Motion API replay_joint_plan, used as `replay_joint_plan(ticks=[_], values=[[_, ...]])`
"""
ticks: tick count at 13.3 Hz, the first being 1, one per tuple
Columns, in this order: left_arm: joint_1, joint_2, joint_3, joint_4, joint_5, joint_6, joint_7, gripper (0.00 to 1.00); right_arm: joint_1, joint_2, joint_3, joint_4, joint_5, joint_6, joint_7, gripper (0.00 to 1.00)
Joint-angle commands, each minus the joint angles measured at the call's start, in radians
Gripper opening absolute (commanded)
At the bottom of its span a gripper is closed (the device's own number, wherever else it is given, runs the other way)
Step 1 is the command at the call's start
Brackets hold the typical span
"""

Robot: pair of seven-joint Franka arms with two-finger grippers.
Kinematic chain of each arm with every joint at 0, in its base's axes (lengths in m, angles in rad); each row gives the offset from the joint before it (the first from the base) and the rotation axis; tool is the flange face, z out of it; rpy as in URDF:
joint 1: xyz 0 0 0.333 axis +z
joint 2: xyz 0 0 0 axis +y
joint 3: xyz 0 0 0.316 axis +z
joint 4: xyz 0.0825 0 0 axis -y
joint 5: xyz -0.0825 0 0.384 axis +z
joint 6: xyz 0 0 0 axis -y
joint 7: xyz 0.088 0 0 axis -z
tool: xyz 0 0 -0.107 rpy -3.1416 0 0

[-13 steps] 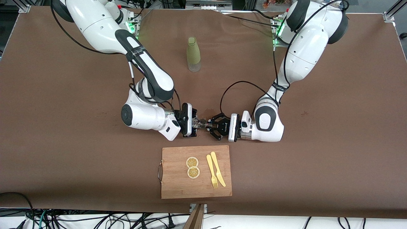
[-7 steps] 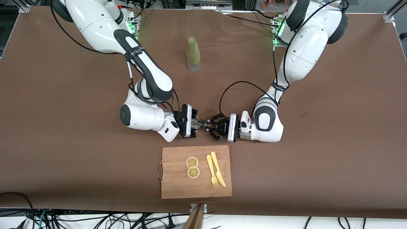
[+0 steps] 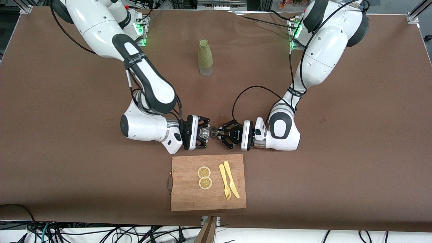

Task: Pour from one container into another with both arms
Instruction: 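Draw the glass cup back with the right gripper while the left gripper withdraws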

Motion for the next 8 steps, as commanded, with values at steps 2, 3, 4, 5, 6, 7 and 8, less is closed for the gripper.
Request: replay_joint_plan(ticks=[2,3,4,5,6,7,8], values=[[0.021,0.012,0.006,0.022,-0.032,-0.007,0.057,0.0,-0.103,-0.007,0.014,0.009,0.049,-0.169,-0.06,0.03],[0.033,0.01,0.006,0.02,-0.034,-0.014,0.077,0.0,-0.139,-0.012,0.014,0.008,0.068,-0.224,-0.103,0.03],[0.049,0.007,0.006,0.016,-0.034,-0.018,0.084,0.0,-0.178,-0.028,0.012,0.007,0.079,-0.275,-0.146,0.03],[0.063,0.003,0.008,0.013,-0.034,-0.028,0.101,0.0,-0.218,-0.035,0.012,0.007,0.086,-0.309,-0.19,0.03],[0.081,0.001,0.008,0.011,-0.035,-0.05,0.123,0.0,-0.256,-0.038,0.012,0.006,0.088,-0.342,-0.227,0.03],[0.105,-0.001,0.011,0.01,-0.031,-0.088,0.137,0.0,-0.296,-0.038,0.012,0.006,0.088,-0.384,-0.267,0.03],[0.133,-0.002,0.023,0.01,-0.02,-0.141,0.152,0.0,-0.336,-0.036,0.012,0.003,0.102,-0.419,-0.322,0.03]])
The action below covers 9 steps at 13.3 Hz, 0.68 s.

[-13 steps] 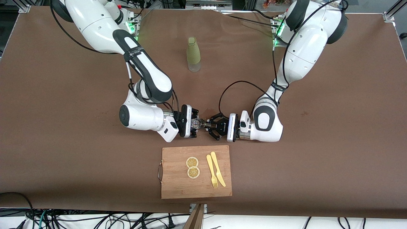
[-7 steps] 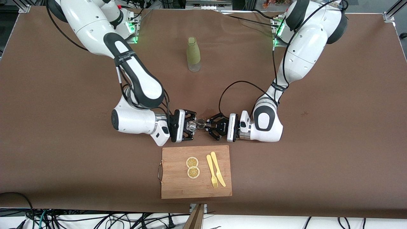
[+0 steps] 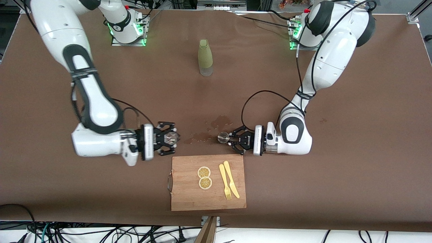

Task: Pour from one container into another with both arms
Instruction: 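Draw the glass cup back with the right gripper while the left gripper withdraws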

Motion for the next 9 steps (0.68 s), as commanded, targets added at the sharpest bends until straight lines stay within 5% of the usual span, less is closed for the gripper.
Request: replay_joint_plan(ticks=[1,9], values=[[0.063,-0.007,0.045,0.002,-0.017,-0.135,0.082,0.0,-0.096,-0.014,0.012,-0.023,0.048,-0.102,-0.148,0.03],[0.24,-0.008,0.317,-0.013,0.032,-0.675,0.221,0.0,-0.351,0.103,0.009,-0.153,0.056,-0.292,-0.616,0.03]])
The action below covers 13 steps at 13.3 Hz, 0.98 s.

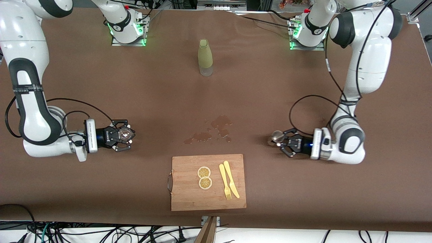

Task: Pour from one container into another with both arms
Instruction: 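Lower the glass cup with the right gripper while the left gripper lowers the jigger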

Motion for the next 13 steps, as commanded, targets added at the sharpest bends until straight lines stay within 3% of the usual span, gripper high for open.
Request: replay_joint_plan(ticks=[1,6,10,13], values=[[0.086,-0.008,0.033,-0.005,0.078,-0.101,0.067,0.0,-0.065,0.079,0.017,-0.029,0.025,-0.035,-0.136,0.03],[0.263,0.008,0.038,-0.02,0.212,-0.181,0.256,0.0,-0.122,0.176,0.016,-0.029,0.025,-0.059,-0.261,0.03],[0.326,0.031,0.041,-0.055,0.289,-0.202,0.403,0.0,-0.132,0.232,0.014,-0.029,0.025,-0.064,-0.302,0.03],[0.338,0.031,0.083,-0.08,0.32,-0.216,0.464,0.0,-0.134,0.248,0.014,-0.029,0.025,-0.065,-0.315,0.04]])
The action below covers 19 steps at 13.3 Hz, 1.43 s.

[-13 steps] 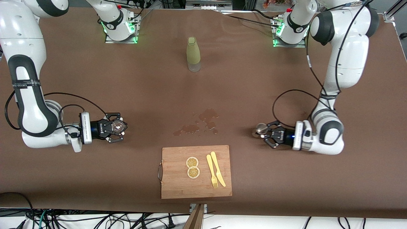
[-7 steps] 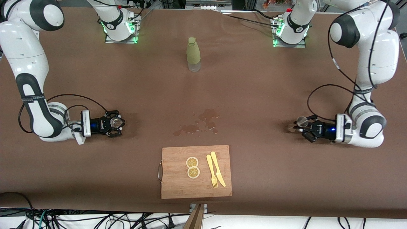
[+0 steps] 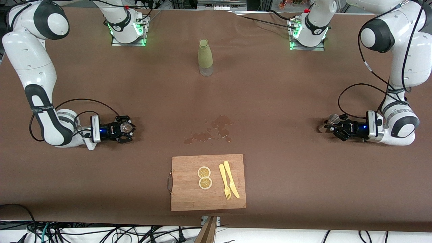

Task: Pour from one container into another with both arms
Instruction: 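Lower the glass cup with the right gripper while the left gripper lowers the jigger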

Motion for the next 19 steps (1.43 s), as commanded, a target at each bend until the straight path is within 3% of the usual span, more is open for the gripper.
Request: replay_joint_plan(ticks=[1,2,3,10,13,14,15,16,19], values=[[0.007,-0.007,0.025,-0.028,0.031,-0.028,0.095,0.0,-0.02,0.018,0.015,0.004,0.017,-0.019,-0.014,0.08],[0.007,-0.001,0.031,-0.028,0.04,-0.031,0.102,0.0,-0.02,0.016,0.013,0.004,0.016,-0.018,-0.011,0.43],[0.008,0.004,0.035,-0.028,0.041,-0.031,0.105,0.0,-0.02,0.016,0.007,0.004,0.016,-0.019,-0.002,0.99],[0.008,0.039,0.052,-0.028,0.05,-0.025,0.129,0.0,-0.022,-0.002,-0.074,0.016,-0.025,-0.051,0.022,1.0],[0.007,0.053,0.052,-0.028,0.054,-0.018,0.128,0.0,-0.022,-0.077,-0.131,0.019,-0.071,-0.074,0.125,1.0],[0.007,0.053,0.057,-0.027,0.055,-0.015,0.116,0.06,-0.02,-0.112,-0.158,0.02,-0.093,-0.082,0.187,1.0],[0.005,0.051,0.063,-0.025,0.057,-0.013,0.093,0.38,-0.019,-0.151,-0.186,0.019,-0.117,-0.094,0.258,1.0],[0.005,0.048,0.065,-0.017,0.055,-0.012,0.068,0.99,-0.019,-0.187,-0.195,0.02,-0.143,-0.099,0.327,1.0],[-0.005,0.011,0.09,0.022,0.057,0.059,-0.063,1.0,-0.014,-0.328,-0.201,0.019,-0.27,-0.1,0.623,1.0]])
